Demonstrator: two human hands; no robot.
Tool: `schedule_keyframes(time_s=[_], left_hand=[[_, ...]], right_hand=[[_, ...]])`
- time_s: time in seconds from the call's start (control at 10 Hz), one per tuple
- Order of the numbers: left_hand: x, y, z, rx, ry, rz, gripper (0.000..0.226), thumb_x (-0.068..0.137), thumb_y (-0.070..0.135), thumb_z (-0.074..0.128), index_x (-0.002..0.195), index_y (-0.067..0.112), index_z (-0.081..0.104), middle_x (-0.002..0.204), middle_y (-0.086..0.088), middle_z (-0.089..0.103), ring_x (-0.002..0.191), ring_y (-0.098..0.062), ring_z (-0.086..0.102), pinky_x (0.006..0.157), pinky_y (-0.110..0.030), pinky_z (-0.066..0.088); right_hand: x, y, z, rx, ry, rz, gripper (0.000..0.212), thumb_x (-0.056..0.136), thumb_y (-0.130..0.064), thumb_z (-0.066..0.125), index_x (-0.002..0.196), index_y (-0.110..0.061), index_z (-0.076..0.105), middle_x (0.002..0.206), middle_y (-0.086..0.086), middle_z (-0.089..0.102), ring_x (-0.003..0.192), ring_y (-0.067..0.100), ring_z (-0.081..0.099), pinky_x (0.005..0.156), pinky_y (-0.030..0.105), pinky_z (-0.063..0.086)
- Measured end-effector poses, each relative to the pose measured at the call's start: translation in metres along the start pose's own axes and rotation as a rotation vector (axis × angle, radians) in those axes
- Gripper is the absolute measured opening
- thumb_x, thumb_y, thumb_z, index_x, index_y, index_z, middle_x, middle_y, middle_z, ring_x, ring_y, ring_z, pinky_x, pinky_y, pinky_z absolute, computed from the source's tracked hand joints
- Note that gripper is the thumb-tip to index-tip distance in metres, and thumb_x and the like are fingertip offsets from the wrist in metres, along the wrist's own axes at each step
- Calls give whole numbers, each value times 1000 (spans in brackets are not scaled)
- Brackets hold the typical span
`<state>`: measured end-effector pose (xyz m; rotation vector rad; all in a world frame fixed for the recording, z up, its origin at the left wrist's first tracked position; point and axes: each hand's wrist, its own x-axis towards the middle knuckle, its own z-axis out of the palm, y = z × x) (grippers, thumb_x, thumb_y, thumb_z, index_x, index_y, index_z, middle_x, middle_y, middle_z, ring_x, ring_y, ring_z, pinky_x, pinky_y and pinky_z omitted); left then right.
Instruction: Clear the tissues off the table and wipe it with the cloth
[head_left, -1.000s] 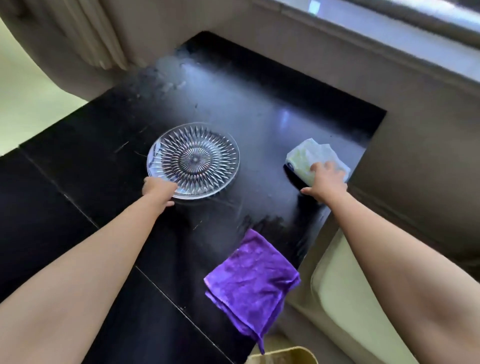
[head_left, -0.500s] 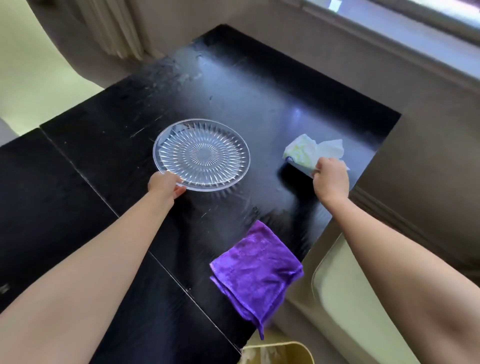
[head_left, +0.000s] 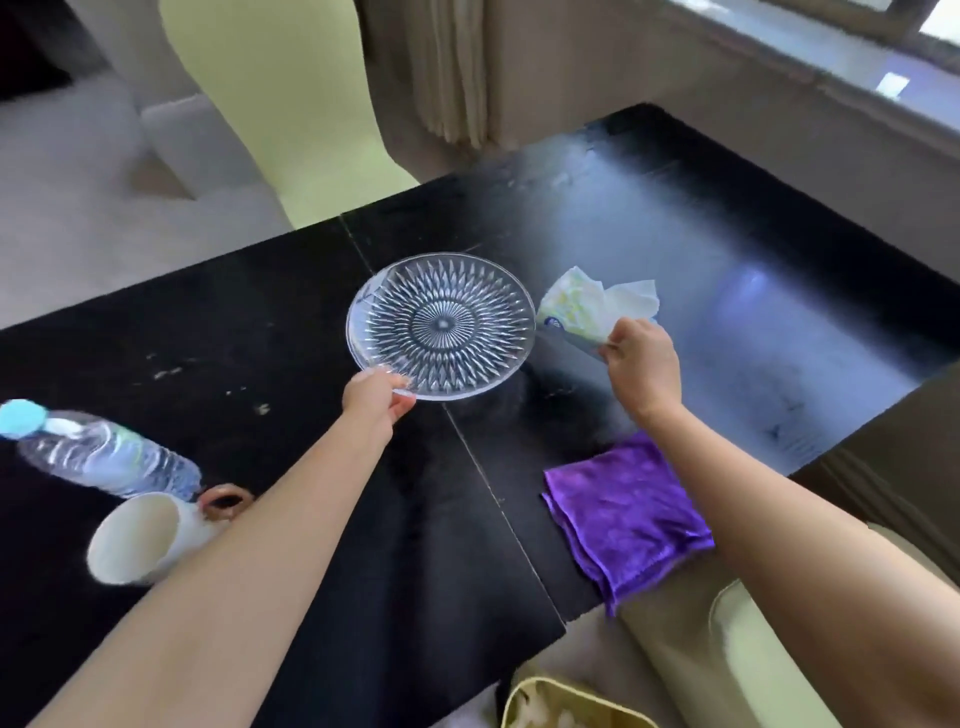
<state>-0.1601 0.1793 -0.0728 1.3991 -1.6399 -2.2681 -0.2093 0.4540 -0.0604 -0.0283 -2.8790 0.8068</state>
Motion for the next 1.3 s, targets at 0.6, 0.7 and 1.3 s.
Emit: schedule_keyframes(time_s=[0.6, 0.7, 1.3], left_hand=[[8, -42, -112, -370, 177, -102, 40, 88, -3, 56, 127, 0, 52, 117, -15, 60, 75, -19, 62, 66, -27, 54], [10, -51, -119, -322, 154, -96, 32, 88, 6, 60, 118, -4, 57, 106, -15, 64, 86, -23, 64, 79, -29, 53], [-86, -81, -147, 558, 147, 144, 55, 83, 19, 52, 137, 13, 44, 132, -7, 54, 113, -26, 56, 92, -30, 46]], right_hand=[[-110, -87, 74, 58, -285, -470, 15, 76, 1, 66, 67, 0, 54, 77, 12, 62, 83, 32, 53, 62, 31, 34], [-133, -90, 86, 39, -372, -617, 9, 78, 1, 62, 72, -2, 57, 85, 8, 64, 87, 32, 54, 63, 41, 51], [-170, -118, 89, -256, -552, -661, 38, 80, -23, 62, 118, -25, 57, 145, -1, 32, 134, 28, 26, 107, 43, 24]])
